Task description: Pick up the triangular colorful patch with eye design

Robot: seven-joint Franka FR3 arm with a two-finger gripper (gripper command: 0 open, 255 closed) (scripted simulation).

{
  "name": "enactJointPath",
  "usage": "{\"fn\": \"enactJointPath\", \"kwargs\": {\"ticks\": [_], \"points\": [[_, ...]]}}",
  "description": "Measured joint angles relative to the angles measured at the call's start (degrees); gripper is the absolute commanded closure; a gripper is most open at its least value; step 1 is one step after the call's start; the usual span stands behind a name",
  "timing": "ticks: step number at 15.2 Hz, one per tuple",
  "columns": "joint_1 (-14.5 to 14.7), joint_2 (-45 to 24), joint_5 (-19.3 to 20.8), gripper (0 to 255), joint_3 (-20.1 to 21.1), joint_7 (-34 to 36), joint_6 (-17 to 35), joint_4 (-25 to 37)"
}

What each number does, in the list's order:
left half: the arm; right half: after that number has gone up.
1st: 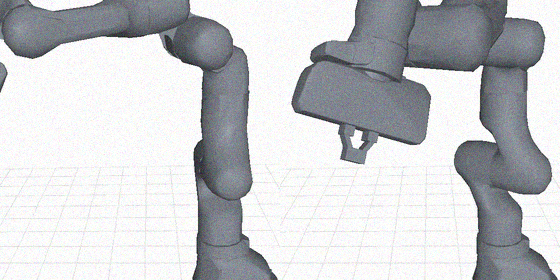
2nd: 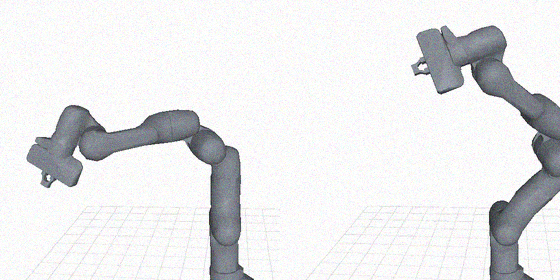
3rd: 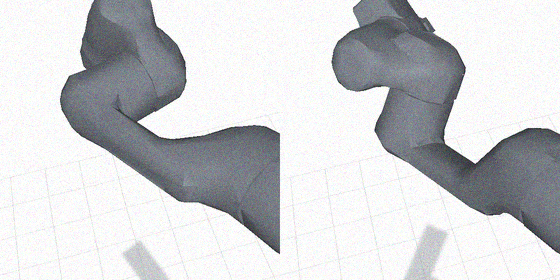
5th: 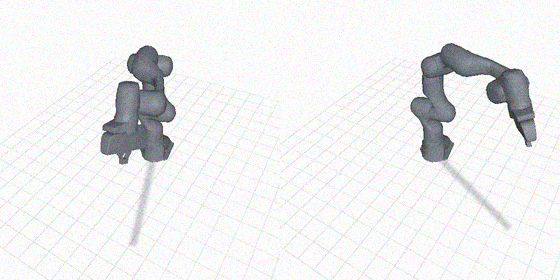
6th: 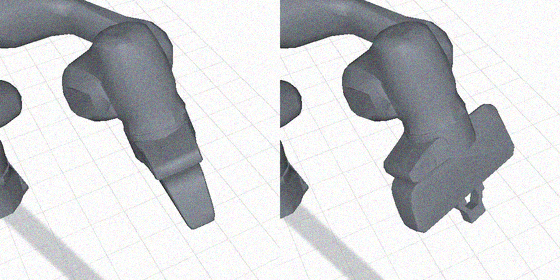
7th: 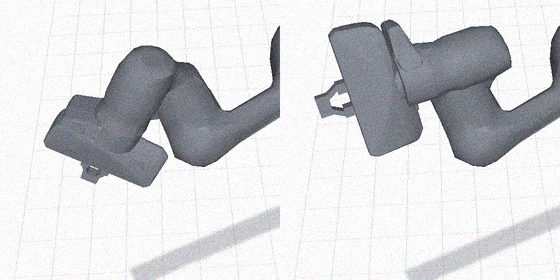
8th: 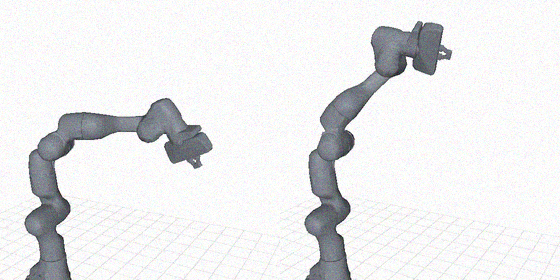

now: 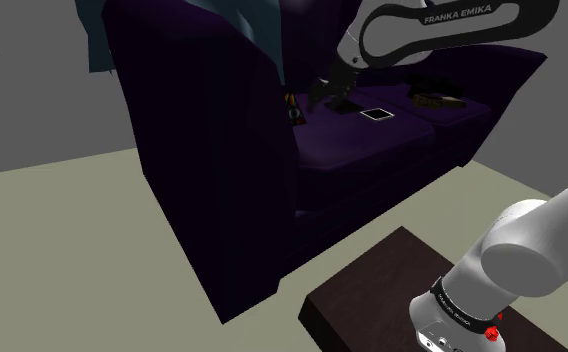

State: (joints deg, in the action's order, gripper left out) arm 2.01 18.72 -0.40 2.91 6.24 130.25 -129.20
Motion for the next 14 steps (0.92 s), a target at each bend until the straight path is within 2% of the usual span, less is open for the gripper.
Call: {"fn": "enactJointPath", "kwargs": {"ticks": [8,14], "points": [[0.68,-10.34,-0.02,0,1.59,2.63,11.45,10.58],[0.65,-11.99,-0.11,0,1.55,2.53,16.21,9.12]]}}
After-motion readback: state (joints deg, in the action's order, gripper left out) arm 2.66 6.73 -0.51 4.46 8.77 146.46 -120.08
